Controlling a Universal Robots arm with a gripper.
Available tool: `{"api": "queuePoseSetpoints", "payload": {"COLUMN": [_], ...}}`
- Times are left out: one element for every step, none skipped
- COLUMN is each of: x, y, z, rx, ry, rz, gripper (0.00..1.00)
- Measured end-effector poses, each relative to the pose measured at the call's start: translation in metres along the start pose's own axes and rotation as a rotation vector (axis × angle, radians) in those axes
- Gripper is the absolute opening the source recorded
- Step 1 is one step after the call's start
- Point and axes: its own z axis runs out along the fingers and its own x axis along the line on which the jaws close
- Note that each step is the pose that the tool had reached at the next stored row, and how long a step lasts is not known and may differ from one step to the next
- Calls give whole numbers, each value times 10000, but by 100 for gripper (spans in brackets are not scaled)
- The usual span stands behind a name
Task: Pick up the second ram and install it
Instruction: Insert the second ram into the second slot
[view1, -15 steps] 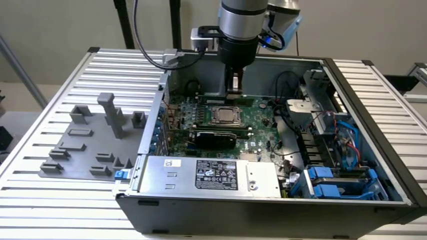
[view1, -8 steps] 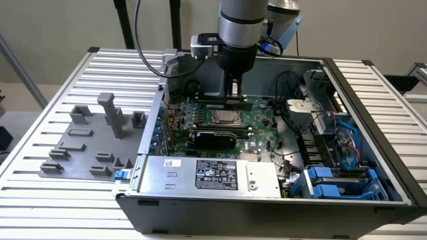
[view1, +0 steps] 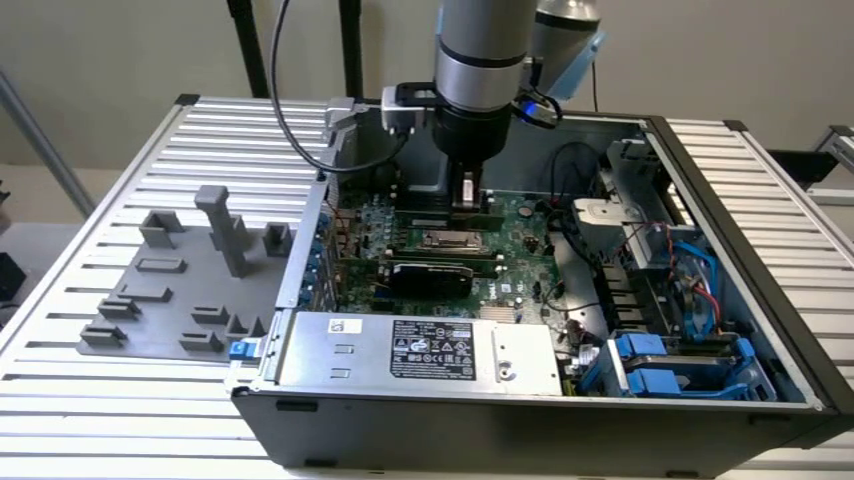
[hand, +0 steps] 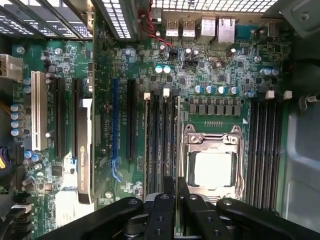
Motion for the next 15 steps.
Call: {"api": "queuePoseSetpoints", "payload": {"x": [4,7,10,12,13,15,17,20,23,26,28,31,35,39,44], "y": [0,0,1,0,0,0,0,0,0,0,1,1,0,0,0], "z": [18,37,55,74,91,109,127,145,164,182,200,218,235,253,272], "rx": [0,1,0,1,0,1,1,0,1,1,0,1,0,0,0], "ry": [-1,-2,0,-1,-1,-1,-2,0,-2,-1,-1,-2,0,0,-1], "rz": [0,0,0,0,-1,-1,-2,-3,-4,-4,-5,-6,-7,-9,-9], "gripper": [0,0,0,0,0,0,0,0,0,0,0,0,0,0,0]}}
